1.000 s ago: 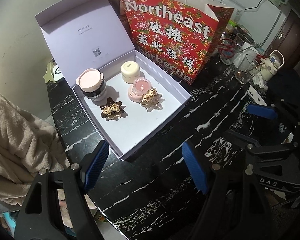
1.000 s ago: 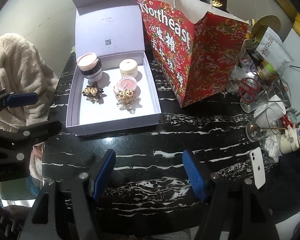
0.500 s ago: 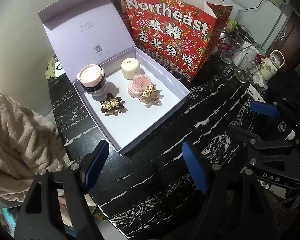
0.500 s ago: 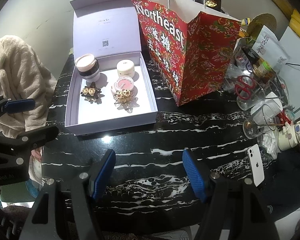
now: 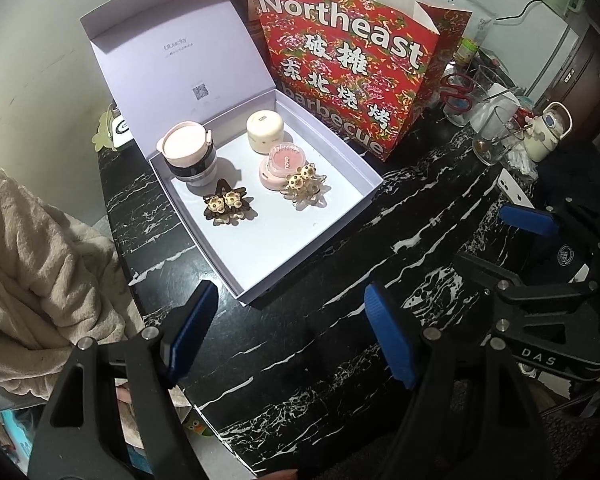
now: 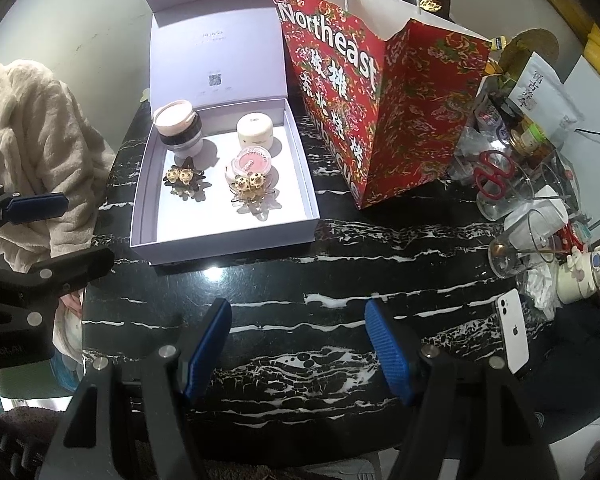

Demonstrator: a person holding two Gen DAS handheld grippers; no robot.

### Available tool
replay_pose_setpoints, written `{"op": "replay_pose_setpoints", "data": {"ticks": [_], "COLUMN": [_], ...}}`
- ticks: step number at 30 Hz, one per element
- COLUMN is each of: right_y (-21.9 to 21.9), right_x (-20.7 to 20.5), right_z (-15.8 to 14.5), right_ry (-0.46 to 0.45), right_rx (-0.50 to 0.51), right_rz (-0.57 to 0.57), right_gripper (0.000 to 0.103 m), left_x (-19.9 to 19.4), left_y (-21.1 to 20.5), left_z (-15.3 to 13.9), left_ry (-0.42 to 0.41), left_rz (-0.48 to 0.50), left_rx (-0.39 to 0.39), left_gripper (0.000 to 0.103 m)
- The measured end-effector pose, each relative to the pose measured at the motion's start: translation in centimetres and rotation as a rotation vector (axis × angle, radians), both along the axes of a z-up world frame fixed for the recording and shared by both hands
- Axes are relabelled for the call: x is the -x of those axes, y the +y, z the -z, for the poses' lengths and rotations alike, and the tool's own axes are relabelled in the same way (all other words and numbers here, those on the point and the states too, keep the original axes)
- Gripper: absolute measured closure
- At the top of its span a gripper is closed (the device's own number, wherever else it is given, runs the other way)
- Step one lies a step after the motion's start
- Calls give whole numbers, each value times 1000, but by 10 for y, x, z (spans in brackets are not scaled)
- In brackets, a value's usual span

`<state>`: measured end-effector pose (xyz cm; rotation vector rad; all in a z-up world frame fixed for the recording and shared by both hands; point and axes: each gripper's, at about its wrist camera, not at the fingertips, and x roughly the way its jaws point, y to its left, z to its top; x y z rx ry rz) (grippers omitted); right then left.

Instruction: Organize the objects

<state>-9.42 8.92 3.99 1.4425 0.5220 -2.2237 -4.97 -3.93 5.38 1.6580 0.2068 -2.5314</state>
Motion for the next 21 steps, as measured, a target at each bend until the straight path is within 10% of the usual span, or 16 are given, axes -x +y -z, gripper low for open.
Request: {"op": "replay_pose_setpoints", "data": {"ticks": [21], "right_y": [-2], "right_x": [-1], "right_z": [3], "right_ry": [-6], "right_rx": [-12], "right_rz": [-22], "right_gripper": [33], "left_x": [-3], "left_y": [2], "left_z": [1], "left_ry": [-12], "left_rz": [3], "left_rx": [10], "left_gripper": [28]}}
